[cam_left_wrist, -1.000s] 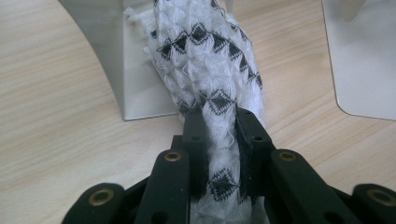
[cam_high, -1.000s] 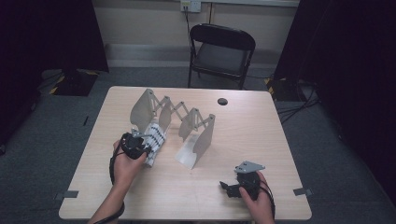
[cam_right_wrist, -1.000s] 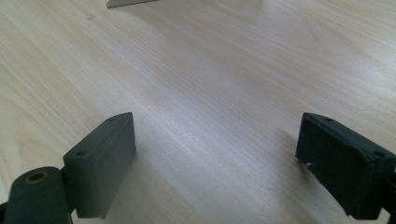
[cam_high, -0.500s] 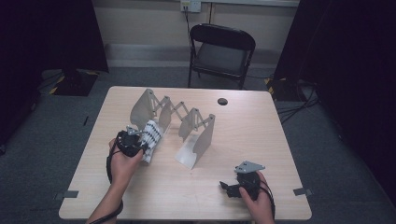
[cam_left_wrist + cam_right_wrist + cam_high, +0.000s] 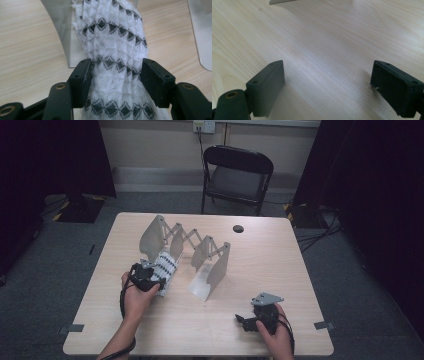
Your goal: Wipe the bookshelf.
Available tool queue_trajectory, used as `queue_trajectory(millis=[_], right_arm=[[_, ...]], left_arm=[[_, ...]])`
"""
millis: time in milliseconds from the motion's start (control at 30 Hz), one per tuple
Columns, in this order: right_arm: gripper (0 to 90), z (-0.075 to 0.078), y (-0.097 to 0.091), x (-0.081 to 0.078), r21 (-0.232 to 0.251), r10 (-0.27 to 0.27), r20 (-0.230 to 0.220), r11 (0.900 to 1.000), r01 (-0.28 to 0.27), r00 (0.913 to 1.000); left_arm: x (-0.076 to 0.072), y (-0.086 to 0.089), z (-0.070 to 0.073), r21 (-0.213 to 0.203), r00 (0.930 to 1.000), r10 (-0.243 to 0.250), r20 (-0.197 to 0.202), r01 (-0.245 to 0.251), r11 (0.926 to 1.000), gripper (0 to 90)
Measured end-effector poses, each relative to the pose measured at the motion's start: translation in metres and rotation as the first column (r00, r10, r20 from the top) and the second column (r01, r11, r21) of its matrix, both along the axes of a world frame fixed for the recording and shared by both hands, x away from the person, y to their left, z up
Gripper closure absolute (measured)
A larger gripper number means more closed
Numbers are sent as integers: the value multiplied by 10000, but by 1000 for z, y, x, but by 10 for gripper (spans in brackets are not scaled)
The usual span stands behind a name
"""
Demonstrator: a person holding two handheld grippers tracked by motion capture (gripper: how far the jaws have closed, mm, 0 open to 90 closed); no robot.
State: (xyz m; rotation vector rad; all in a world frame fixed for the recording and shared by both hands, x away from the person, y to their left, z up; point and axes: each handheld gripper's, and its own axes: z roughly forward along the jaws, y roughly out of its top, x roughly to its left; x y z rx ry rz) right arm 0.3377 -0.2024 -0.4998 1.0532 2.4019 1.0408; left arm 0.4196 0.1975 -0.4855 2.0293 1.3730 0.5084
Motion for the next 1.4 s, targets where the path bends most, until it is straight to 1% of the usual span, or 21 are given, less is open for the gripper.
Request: queue_trajectory(millis=[67, 100, 133, 200, 300, 333, 400, 433, 533, 567, 633, 700, 767, 800, 867, 933, 1000, 1100, 1167, 1233, 1400], right_arm=[[113, 0, 0, 0, 1, -1, 1, 10000, 1, 10000], [113, 0, 0, 0, 1, 0, 0, 10000, 0, 10000], [113, 0, 0, 0, 1, 1, 0, 10000, -1, 10000], [113, 0, 0, 0, 1, 2, 0, 10000, -2, 10000], [113, 0, 0, 0, 0, 4, 0, 10000, -4, 10000], [113, 0, 0, 0, -1, 5, 1, 10000, -5, 10000], [113, 0, 0, 0, -1, 5, 0, 10000, -5, 10000], [113, 0, 0, 0, 2, 5, -1, 10000, -5, 10000], [113, 0, 0, 0, 2, 7, -2, 10000, -7, 10000], [113, 0, 0, 0, 1, 5, 1, 10000, -5, 10000], [113, 0, 0, 0, -3, 5, 2, 10000, -5, 10000], [113, 0, 0, 0, -1, 4, -2, 10000, -4, 10000], [113, 0, 0, 0, 0, 3, 0, 10000, -3, 10000], [113, 0, 0, 0, 1, 0, -2, 10000, 0, 10000], [113, 0, 0, 0, -15, -19, -7, 10000, 19, 10000], [113, 0, 1, 0, 8, -15, 3, 10000, 15, 10000], [113, 0, 1, 0, 8, -6, 3, 10000, 6, 10000], [113, 0, 1, 0, -13, 10, 7, 10000, -10, 10000], [113, 0, 1, 0, -11, 19, 2, 10000, -19, 10000], [113, 0, 1, 0, -10, 19, 2, 10000, -19, 10000], [113, 0, 1, 0, -8, 22, 2, 10000, -22, 10000]], left_arm=[[-1, 0, -2, -273, 10000, -41, 27, 41, 9996, 464], [-2, 0, -1, -329, 9999, -145, -15, 144, 9994, 513], [-2, 0, 0, -411, 9995, -287, -118, 282, 9988, 591], [-3, 0, 2, -546, 9988, -328, -354, 308, 9980, 692], [-3, 0, 6, -702, 9960, -100, -893, 38, 9975, 743], [-3, 1, 8, -770, 9956, -39, -934, -33, 9970, 748], [-4, 4, 13, -902, 9972, 140, -733, -206, 9957, 751], [-5, 6, 17, -938, 9981, 99, -614, -157, 9955, 752], [-4, 9, 36, -921, 9998, 66, -164, -81, 9957, 752], [-4, 10, 46, -848, 10000, 6, 35, -3, 9964, 752], [-3, 10, 59, -892, 9997, -69, 234, 90, 9960, 754], [-2, 10, 72, -911, 9982, -1, 602, 56, 9958, 754], [2, 9, 84, -729, 9964, -126, 838, 187, 9972, 754], [4, 7, 89, -841, 9953, -116, 958, 197, 9963, 754], [9, 4, 97, -844, 9925, -258, 1196, 361, 9958, 753], [14, -2, 102, -832, 9906, -416, 1306, 527, 9951, 753], [18, -7, 103, -846, 9903, -533, 1281, 645, 9943, 753], [22, -12, 95, -664, 9915, -724, 1082, 799, 9946, 753], [22, -13, 86, -744, 9939, -619, 909, 688, 9949, 752], [22, -13, 76, -622, 9957, -641, 668, 683, 9957, 753], [22, -10, 56, -548, 9965, -819, 180, 827, 9951, 752]])
